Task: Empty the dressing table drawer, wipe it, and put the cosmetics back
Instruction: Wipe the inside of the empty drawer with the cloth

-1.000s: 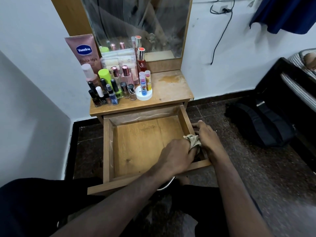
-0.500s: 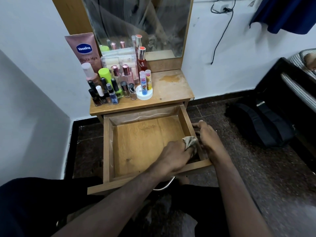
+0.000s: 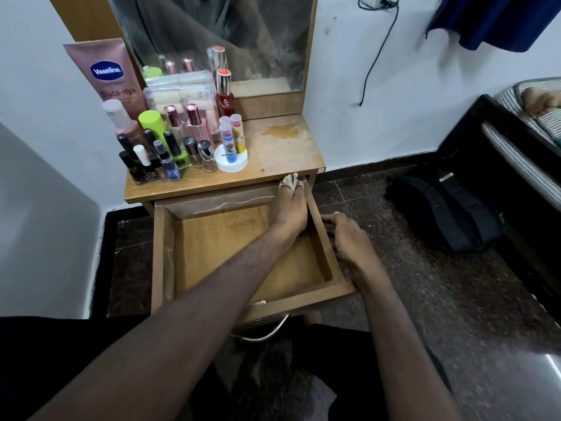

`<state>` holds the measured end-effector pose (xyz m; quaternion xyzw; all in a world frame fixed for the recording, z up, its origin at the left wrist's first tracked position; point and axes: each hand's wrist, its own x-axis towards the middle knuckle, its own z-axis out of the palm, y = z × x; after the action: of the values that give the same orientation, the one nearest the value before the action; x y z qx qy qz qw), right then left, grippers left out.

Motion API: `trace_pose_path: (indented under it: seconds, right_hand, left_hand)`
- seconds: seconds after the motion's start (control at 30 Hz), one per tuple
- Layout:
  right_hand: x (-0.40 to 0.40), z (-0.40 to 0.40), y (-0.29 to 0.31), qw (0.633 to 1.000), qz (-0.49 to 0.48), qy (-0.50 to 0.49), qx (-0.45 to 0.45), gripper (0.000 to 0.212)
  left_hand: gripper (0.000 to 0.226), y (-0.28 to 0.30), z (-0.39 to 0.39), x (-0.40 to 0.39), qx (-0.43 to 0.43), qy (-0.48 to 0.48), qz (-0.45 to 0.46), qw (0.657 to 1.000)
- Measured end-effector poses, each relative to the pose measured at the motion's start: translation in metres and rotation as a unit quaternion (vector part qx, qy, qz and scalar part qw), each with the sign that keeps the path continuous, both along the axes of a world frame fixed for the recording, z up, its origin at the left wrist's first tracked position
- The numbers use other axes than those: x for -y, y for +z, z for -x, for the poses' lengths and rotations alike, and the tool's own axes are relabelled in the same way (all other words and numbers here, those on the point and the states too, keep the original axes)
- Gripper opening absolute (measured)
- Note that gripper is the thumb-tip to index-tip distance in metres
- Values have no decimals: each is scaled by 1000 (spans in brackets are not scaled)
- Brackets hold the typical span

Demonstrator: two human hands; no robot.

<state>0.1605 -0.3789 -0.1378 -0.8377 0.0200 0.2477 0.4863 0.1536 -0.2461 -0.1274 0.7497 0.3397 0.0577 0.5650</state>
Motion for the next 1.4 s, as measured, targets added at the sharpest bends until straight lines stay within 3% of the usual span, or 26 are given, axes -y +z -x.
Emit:
trace_pose_path:
  seconds: [0.13,0.3,0.4,0.5,0.63,0.77,0.8,0.9,1.07,1.2,1.33,1.4]
  right_hand:
    - [1,2,7,995,61,64,38,43]
    - [5,0,4,988,112,92,48,39]
    - [6,0,6,985,118,109,60,40]
    - [7,2,10,989,94,99,58,45]
    - [3,9,11,995,66,68,37,42]
    - [-1,11,24,990,90,97,48,71]
    - [-2,11,24,991,86,93,45,67]
    - [-2,12,20,995,65,58,40,49]
    - [-4,15,24,996,67,38,38,65]
    - [-3,14,25,996,68,42,29,66]
    - [-1,13,24,997,60,39,29,55]
    - [-1,14,23,998,48,34,19,44]
  left_hand:
    - [46,-12,12,9,46,-12,-72,996]
    - [43,-19,13,12,-37,-101,-162,981]
    - [41,-5,14,15,-55,-104,-159,980]
    - [35,4,40,23,-89,-168,-131,973]
    - [34,11,81,41,-201,-261,-53,943]
    - [34,7,63,28,-152,-144,119,971]
    - [33,4,56,27,-139,-112,131,975]
    - [33,4,28,25,-72,-49,80,993]
    - [40,5,3,6,-55,-16,-4,998]
    - [33,9,44,21,-92,-109,-2,990]
    - [35,16,86,40,-169,-274,-41,946]
    - [36,21,79,38,-179,-274,-37,944]
